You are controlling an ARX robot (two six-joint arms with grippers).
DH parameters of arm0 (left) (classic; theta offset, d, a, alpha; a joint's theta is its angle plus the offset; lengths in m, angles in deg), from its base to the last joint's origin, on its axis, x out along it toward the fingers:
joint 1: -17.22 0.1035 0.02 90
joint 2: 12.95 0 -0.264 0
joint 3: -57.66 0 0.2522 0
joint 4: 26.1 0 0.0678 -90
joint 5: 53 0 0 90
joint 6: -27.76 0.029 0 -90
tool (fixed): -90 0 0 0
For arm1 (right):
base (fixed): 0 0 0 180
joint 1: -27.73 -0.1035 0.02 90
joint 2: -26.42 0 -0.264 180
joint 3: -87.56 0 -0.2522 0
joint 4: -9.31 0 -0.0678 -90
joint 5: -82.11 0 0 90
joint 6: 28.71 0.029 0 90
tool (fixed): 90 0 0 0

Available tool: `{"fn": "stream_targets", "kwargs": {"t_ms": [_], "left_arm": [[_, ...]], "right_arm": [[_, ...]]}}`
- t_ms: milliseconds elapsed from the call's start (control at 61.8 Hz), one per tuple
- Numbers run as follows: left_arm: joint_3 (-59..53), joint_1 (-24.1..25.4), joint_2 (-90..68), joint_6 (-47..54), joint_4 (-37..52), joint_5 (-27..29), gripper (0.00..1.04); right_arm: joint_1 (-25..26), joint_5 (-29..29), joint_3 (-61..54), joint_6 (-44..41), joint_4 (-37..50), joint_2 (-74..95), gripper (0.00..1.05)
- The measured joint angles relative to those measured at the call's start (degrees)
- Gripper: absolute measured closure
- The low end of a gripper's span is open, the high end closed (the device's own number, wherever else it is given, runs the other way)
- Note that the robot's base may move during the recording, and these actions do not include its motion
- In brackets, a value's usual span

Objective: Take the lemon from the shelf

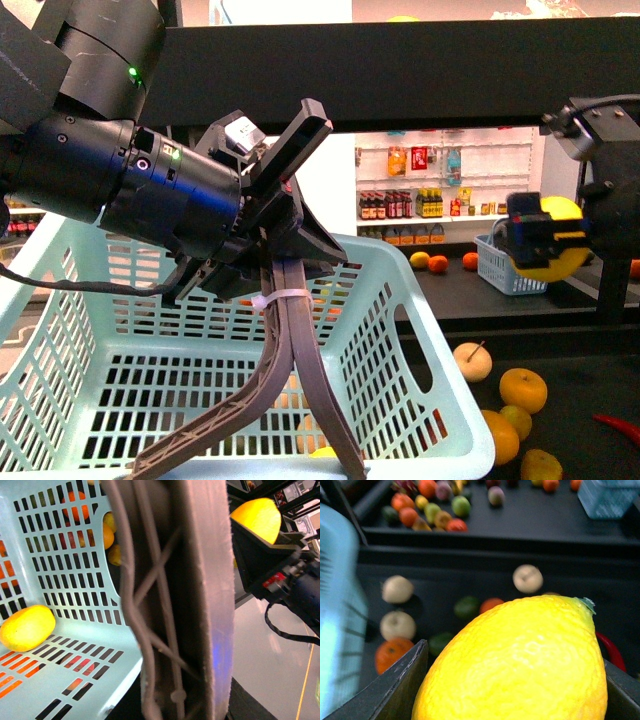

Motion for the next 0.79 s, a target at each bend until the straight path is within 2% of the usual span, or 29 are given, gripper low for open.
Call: {"fn": "stream_targets", "kwargs": {"t_ms": [356,518,615,680,794], "left_arm": [[0.00,-0.02,0.00,-0.02,0.00,-0.09,0.90],[0.00,0.00,0.00,-0.02,0.00,-0.04,0.90],[0.00,0.00,0.00,0.00,0.00,0.02,0.90],[0.00,0.00,0.00,0.00,0.00,0.02,0.90],[0.00,0.00,-0.02,-0.04,-0.02,-0.02,0.90]], "right_arm": [[-12.94,3.74,-1.46,3.76,-0.22,4.20,0.25],[-15.69,4.72,-1.49,5.35,0.46,6.19,0.25],[-16.39,5.27,-1.66,5.18,1.14,6.58,0.14],[-16.28,5.57,-1.68,5.70,1.92,6.51,0.02],[-14.78,6.58,-2.34,6.25,3.04,5.33,0.03]]}}
